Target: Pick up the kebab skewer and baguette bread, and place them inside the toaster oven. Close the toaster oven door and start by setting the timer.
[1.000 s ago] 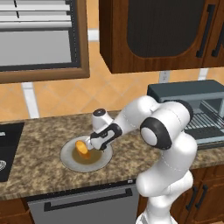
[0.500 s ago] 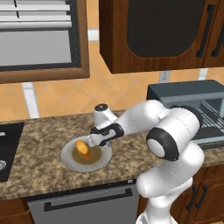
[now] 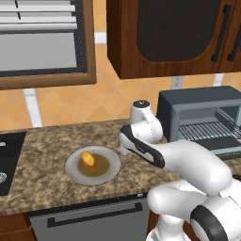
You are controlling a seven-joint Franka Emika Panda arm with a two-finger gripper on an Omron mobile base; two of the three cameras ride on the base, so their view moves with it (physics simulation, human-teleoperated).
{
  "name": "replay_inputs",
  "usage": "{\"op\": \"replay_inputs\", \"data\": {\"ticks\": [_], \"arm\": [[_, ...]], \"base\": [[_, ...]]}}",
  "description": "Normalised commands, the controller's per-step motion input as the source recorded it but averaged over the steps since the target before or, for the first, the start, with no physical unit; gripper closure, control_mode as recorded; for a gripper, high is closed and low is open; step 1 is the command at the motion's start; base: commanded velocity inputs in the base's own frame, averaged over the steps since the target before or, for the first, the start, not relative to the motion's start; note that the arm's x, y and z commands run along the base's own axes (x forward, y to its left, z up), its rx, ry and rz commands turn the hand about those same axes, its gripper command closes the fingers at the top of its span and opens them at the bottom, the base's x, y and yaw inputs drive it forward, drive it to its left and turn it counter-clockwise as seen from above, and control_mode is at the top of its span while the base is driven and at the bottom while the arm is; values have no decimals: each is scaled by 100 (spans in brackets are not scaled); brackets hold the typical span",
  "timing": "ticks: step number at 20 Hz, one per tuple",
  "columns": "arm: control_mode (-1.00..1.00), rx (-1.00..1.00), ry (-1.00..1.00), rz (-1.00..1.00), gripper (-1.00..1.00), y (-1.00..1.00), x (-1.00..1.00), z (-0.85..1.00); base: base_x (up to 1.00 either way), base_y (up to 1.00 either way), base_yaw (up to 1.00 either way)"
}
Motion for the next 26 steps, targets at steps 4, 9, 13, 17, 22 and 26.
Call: {"op": "replay_inputs", "data": {"ticks": [4, 9, 13, 17, 22, 26], "arm": [[-100, 0, 0, 0, 100, -100, -72, 53], [-100, 0, 0, -2, 100, -100, -15, 52], [-100, 1, 6, -14, 100, -100, 9, 46], [-100, 4, 7, -16, 100, -100, 25, 39], [-100, 3, 2, -17, 100, -100, 42, 22], [-100, 0, 0, -16, 100, -88, 58, 1]], "base": [[0, 0, 0], [0, 0, 0], [0, 0, 0], [0, 0, 0], [0, 0, 0], [0, 0, 0]]}}
